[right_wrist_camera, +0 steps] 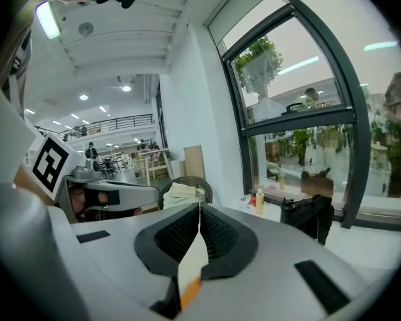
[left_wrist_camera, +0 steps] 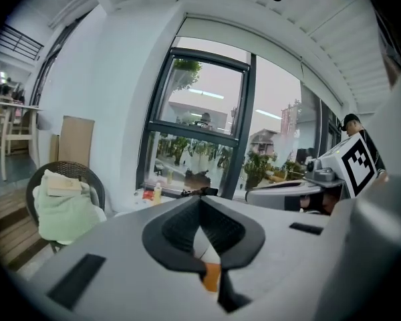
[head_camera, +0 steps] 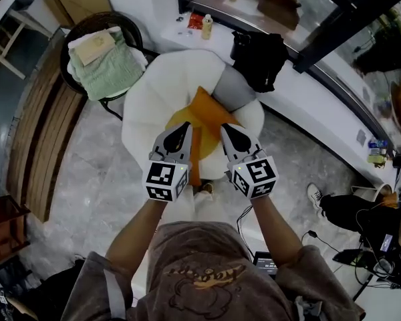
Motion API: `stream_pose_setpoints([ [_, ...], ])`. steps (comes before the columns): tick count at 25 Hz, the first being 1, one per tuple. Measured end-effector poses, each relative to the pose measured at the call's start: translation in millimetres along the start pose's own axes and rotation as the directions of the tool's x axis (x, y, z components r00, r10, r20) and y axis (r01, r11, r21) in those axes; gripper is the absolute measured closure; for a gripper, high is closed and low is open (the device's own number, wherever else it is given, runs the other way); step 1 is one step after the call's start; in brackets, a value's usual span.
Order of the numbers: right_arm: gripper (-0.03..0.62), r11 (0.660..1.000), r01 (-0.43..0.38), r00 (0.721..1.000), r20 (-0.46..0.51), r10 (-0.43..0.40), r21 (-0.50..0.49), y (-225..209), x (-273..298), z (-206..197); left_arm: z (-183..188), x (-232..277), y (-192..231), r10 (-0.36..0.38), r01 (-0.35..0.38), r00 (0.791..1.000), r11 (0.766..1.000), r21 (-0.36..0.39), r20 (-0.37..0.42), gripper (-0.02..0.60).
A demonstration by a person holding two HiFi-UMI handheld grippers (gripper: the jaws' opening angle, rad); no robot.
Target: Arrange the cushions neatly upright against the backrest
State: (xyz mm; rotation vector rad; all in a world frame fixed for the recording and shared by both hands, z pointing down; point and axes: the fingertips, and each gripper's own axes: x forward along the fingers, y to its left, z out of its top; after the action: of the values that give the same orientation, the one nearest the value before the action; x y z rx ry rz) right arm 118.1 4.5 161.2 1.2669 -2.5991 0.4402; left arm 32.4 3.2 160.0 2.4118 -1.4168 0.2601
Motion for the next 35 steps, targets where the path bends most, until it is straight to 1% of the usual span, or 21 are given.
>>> stream_pose_setpoints([
  [7,0.574,1.000,0.028,0.999,-0.045,-0.028,-0.010,-16.4,54.1,-20.5,-24.4,46.4,36.0,-0.021,0.019,0.999,0.999,-0.028,-0.049,0.577],
  [13,0.574,0.998,0.068,0.995,-0.078,-0.069,-0.010,-35.2,100.2,-48.8,-61.2,85.1,65.5,-0.044,0.040,0.995,0.998,-0.047,-0.090,0.577],
  [17,0.574,0.997,0.073,0.994,-0.084,-0.073,0.004,-49.7,124.8,-71.8,-89.5,112.4,82.0,-0.041,0.034,0.992,0.998,-0.055,-0.122,0.577],
  [23,0.572,0.998,0.054,0.986,-0.157,-0.059,-0.036,-74.8,159.3,-122.2,-138.1,150.8,99.5,-0.025,0.013,0.984,0.997,-0.070,-0.176,0.577],
  [28,0.572,0.998,0.026,0.974,-0.222,-0.039,-0.062,-100.3,183.0,-165.4,-189.6,180.6,109.4,-0.019,-0.008,0.972,0.993,-0.117,-0.233,0.577],
  [33,0.569,0.997,-0.011,0.958,-0.285,-0.010,-0.071,-119.9,207.1,-211.2,-231.4,207.4,120.6,-0.004,-0.042,0.965,0.985,-0.169,-0.261,0.569],
  [34,0.548,0.997,-0.018,0.954,-0.298,-0.004,-0.070,-123.6,212.8,-220.5,-239.8,213.1,123.4,0.000,-0.051,0.963,0.982,-0.182,-0.269,0.557],
  [35,0.493,0.997,-0.029,0.949,-0.316,0.006,-0.067,-127.2,218.3,-230.4,-248.8,219.2,125.2,0.001,-0.058,0.961,0.979,-0.195,-0.277,0.536],
])
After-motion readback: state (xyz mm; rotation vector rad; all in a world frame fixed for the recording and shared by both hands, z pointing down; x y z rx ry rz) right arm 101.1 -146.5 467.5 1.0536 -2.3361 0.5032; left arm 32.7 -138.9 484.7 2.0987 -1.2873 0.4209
